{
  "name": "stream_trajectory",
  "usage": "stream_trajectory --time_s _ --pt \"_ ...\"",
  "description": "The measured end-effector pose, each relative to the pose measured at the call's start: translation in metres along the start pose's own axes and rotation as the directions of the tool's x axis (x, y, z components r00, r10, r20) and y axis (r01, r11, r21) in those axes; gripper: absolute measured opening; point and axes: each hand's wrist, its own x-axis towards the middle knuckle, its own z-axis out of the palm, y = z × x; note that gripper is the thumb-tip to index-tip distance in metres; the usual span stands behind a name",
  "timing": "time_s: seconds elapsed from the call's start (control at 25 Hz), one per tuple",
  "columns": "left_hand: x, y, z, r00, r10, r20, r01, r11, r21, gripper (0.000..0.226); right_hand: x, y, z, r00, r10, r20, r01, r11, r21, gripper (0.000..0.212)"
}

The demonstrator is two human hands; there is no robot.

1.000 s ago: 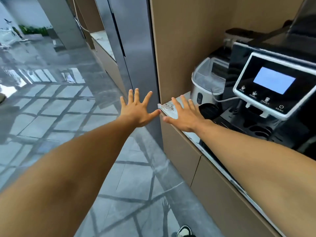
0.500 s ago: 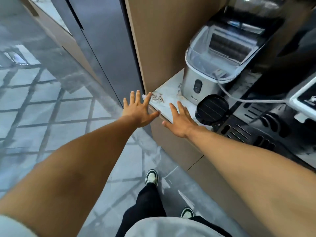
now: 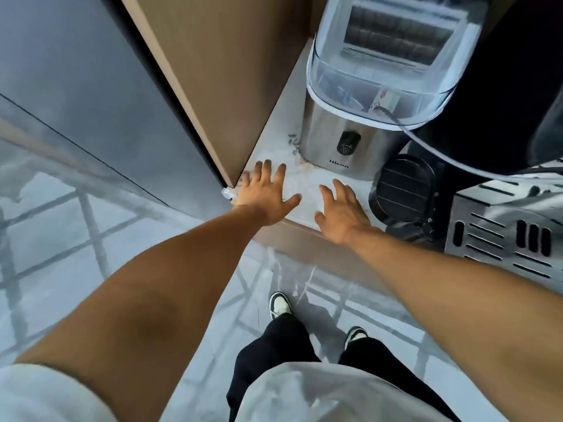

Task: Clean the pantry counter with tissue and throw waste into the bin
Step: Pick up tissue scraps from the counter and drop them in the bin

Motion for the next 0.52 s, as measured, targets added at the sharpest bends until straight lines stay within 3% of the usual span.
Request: stream_trajectory --time_s 0.08,0.24,0.52 --pt "0.014 0.0 0.002 0.996 0.085 0.017 -0.085 0.996 -0.013 0.077 0.005 0.005 0.001 0.999 0.04 -0.013 -0.041 0.999 -0.024 0.063" --pt "0.033 0.0 0.006 0.976 0.217 0.035 -0.215 0.975 -0.047 0.056 0.009 0.008 0.001 0.995 0.096 -0.016 -0.095 0.995 0.002 0.079" --pt "0.043 -0.003 0.012 0.967 0.251 -0.051 -0.249 0.967 0.043 0.039 0.014 0.012 0.006 0.986 0.09 -0.137 -0.065 0.982 0.177 0.057"
